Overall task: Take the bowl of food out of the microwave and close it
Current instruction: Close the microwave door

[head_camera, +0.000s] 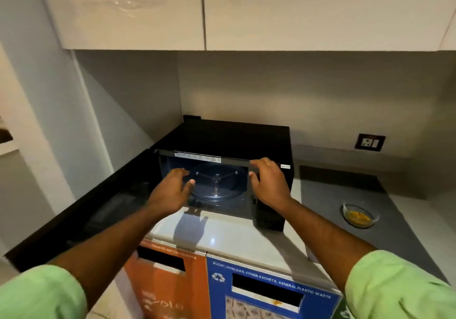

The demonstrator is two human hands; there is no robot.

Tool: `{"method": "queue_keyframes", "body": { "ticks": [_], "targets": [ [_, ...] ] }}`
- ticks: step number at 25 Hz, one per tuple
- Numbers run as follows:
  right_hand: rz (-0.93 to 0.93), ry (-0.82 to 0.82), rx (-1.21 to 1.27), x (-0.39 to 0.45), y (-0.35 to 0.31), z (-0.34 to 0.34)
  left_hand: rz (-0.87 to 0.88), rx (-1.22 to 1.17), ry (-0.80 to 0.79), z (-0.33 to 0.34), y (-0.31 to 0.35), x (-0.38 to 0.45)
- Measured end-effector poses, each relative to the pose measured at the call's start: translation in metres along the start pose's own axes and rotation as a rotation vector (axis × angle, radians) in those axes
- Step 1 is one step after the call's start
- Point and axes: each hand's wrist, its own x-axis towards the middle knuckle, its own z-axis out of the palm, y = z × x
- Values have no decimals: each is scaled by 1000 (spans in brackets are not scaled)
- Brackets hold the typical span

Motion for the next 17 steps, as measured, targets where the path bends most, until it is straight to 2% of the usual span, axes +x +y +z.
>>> {"method": "queue_keyframes", "body": {
  "ticks": [4,9,12,17],
  "targets": [
    [7,20,-244,22,0,6,41,271,-44,-71,-70,8],
    [152,-35,-435,27,8,18,-138,383,-101,-125,-135,5],
    [134,-45,-496,27,7,23,-189,298,-148,-130,-161,-4],
    [112,-9,-531,20,13,27,-25,82,-65,-117,-170,-13]
  ]
}}
